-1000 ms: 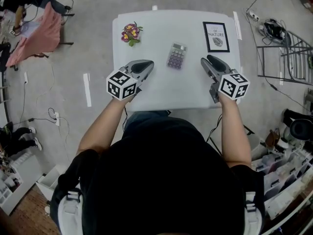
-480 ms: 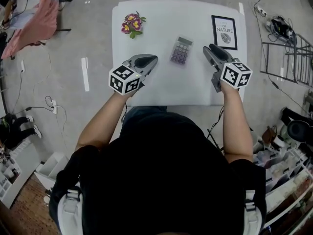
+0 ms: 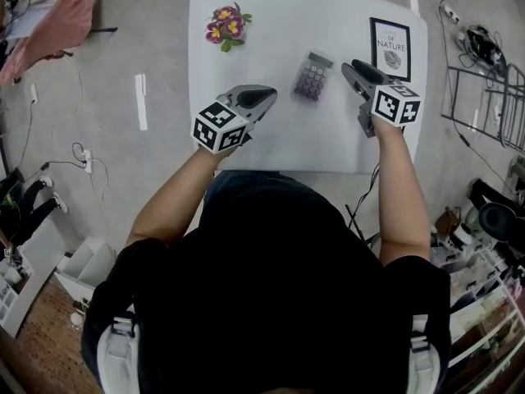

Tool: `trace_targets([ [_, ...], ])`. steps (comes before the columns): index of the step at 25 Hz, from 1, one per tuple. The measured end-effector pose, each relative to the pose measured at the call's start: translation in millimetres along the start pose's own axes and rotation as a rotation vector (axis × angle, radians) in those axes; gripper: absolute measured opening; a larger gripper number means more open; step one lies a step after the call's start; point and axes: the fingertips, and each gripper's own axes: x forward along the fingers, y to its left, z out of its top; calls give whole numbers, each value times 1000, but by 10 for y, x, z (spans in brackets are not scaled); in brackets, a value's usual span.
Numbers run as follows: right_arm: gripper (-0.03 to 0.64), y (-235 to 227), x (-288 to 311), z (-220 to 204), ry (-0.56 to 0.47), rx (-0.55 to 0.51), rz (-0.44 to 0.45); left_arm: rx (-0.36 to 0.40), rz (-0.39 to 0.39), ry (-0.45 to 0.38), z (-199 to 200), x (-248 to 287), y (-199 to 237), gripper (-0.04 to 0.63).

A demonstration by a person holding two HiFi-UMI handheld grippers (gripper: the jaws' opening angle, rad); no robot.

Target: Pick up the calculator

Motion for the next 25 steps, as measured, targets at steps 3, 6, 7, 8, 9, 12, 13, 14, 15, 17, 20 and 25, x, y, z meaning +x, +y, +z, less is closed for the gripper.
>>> trace_targets([
  [3,161,-85,145,-46,29,-2,5,-11,-5,10,-40,49,17,18],
  [6,163,-220,365,-120,61,3,5,-24,-14,26,-155,124,136,18],
  [7,163,-255,418,-139,70,7,6,-29,-15,32,-192,141,161,18],
  [8,163,-284,459,-154,78,12,9,-35,-16,38,-224,158,176,18],
  [9,164,-313,494,-166,85,16,11,-41,-18,43,-253,179,182,18],
  [12,166,-404,594,-223,112,24,19,-56,-27,54,-341,267,181,18],
  [13,167,-423,627,-248,120,27,25,-62,-32,58,-372,298,176,18],
  [14,169,-442,659,-275,129,29,30,-68,-38,62,-403,332,171,18],
  [15,169,-462,691,-299,138,29,34,-73,-44,66,-434,367,167,18],
  [17,170,-489,764,-329,154,23,42,-80,-59,77,-492,441,162,18],
  [20,172,-513,854,-365,177,20,54,-81,-80,97,-580,525,129,18],
  [25,180,-497,965,-449,245,-7,97,-112,-102,113,-714,656,77,18],
])
